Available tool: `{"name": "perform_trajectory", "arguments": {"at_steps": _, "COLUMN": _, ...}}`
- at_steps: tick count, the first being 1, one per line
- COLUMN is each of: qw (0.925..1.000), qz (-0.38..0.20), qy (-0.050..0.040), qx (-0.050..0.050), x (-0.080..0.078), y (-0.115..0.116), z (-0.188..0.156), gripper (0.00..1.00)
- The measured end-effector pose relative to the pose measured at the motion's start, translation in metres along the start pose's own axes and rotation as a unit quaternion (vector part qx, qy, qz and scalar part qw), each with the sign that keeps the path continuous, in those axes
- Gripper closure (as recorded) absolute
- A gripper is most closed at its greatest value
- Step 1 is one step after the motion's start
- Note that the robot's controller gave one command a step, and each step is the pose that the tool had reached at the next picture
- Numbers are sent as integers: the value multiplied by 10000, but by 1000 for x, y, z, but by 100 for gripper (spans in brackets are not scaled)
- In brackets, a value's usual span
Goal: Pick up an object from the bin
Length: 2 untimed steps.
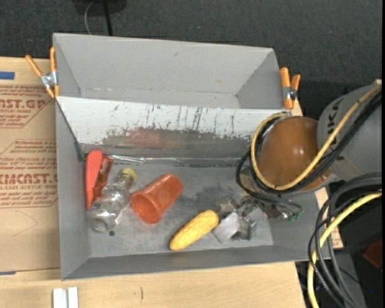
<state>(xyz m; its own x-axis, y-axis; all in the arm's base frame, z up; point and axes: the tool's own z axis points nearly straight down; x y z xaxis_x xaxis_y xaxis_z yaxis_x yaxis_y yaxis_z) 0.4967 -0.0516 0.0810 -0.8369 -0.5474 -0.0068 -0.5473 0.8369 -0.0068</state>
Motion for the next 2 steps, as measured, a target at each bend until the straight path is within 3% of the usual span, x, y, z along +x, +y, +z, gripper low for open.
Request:
{"name": "perform_trajectory", "arguments": {"at_steps": 1, "qw": 10000, "qz": -2, "qy": 1, "qx": 0, "x": 0, "y": 0, "z": 0, "gripper": 100}}
{"name": "perform_trajectory", "arguments": {"at_steps": 2, "qw": 10000, "qz": 88, "qy": -9, "qx": 3, "x": 13, "y": -21, "z": -126, "gripper": 100}}
